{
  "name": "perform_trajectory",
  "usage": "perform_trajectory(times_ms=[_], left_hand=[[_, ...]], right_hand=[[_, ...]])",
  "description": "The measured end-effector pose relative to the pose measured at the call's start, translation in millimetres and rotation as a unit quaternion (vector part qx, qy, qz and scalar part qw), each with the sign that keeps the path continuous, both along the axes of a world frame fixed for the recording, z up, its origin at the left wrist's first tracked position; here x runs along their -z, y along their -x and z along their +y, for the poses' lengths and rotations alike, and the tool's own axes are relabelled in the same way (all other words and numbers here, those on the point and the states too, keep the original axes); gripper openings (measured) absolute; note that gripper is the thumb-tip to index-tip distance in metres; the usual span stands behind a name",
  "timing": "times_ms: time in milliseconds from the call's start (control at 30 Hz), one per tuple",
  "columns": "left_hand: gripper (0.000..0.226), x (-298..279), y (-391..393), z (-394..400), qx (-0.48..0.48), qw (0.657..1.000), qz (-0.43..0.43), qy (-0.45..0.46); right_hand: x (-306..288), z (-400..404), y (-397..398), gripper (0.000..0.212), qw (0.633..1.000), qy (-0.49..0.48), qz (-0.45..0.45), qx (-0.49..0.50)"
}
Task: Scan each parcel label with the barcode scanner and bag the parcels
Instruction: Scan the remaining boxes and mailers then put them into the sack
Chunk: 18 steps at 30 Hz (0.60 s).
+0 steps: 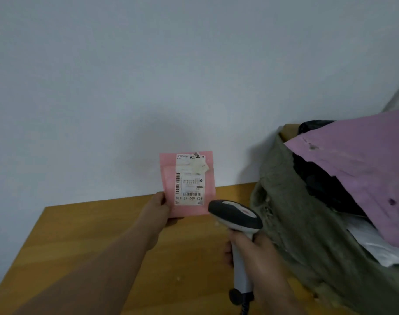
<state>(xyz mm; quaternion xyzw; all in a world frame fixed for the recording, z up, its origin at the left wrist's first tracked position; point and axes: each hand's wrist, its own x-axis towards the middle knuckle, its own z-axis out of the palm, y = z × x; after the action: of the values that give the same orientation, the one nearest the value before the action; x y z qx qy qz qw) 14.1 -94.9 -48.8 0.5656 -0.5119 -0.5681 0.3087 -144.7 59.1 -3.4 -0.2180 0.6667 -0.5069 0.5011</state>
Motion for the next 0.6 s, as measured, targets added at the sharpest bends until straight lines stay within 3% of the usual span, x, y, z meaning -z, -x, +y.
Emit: perform_trajectory(times_ms=[167, 600], left_hand=[[0.022, -42.4, -32.6, 45.9, 0.007, 0.999, 0.038, 0.025], [0.021, -108.7, -45.1, 113.1, 0.042, 0.992, 0.020, 0.120]], right_hand=[[-32.6, 44.9, -33.1, 0.014, 0.999, 0.043, 0.004, -0.017], [-81.6, 113.0, -54.4, 0.012, 0.991, 0.128, 0.032, 0.002]])
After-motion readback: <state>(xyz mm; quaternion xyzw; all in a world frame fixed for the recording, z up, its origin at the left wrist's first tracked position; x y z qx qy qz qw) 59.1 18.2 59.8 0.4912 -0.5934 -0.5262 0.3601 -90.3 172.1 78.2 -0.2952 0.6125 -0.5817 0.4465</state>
